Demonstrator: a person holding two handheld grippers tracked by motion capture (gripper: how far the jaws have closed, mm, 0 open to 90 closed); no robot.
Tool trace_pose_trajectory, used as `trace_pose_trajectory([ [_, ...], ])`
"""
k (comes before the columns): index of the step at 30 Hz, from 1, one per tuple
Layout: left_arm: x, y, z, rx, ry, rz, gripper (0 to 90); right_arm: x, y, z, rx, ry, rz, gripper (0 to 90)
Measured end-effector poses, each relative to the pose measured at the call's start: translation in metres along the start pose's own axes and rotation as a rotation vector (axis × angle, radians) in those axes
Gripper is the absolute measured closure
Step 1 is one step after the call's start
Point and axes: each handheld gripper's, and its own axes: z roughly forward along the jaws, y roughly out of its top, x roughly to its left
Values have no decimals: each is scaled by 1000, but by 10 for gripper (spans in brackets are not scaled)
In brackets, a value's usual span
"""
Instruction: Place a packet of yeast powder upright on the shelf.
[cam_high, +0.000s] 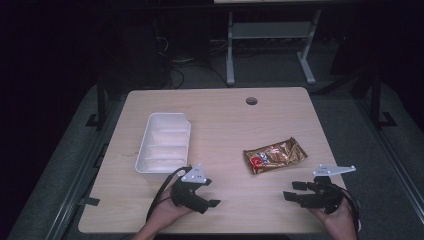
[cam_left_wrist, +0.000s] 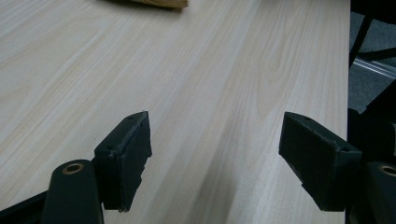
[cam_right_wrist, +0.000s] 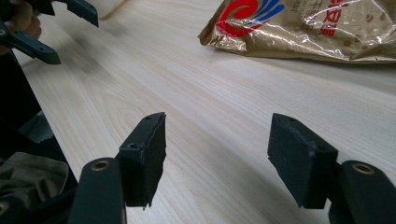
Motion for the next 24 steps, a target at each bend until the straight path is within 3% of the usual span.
trace_pose_trajectory([
  [5,-1,2,2,0,-2,-3,263,-2,-1,-3,-9,-4,16,363],
  [15,2,15,8,-16,-2,-25,410,-19,4,-14,-57,-68,66,342],
  [19,6,20,16,3,5,-32,454,-33,11,-21,-102,-86,105,333],
  [20,7,23,20,0,-3,-46,463,-41,15,-23,-115,-80,135,336],
  [23,10,26,25,0,-18,-65,477,-50,19,-25,-126,-74,163,336],
  [24,11,30,30,5,-21,-66,499,-57,24,-26,-134,-92,173,336],
])
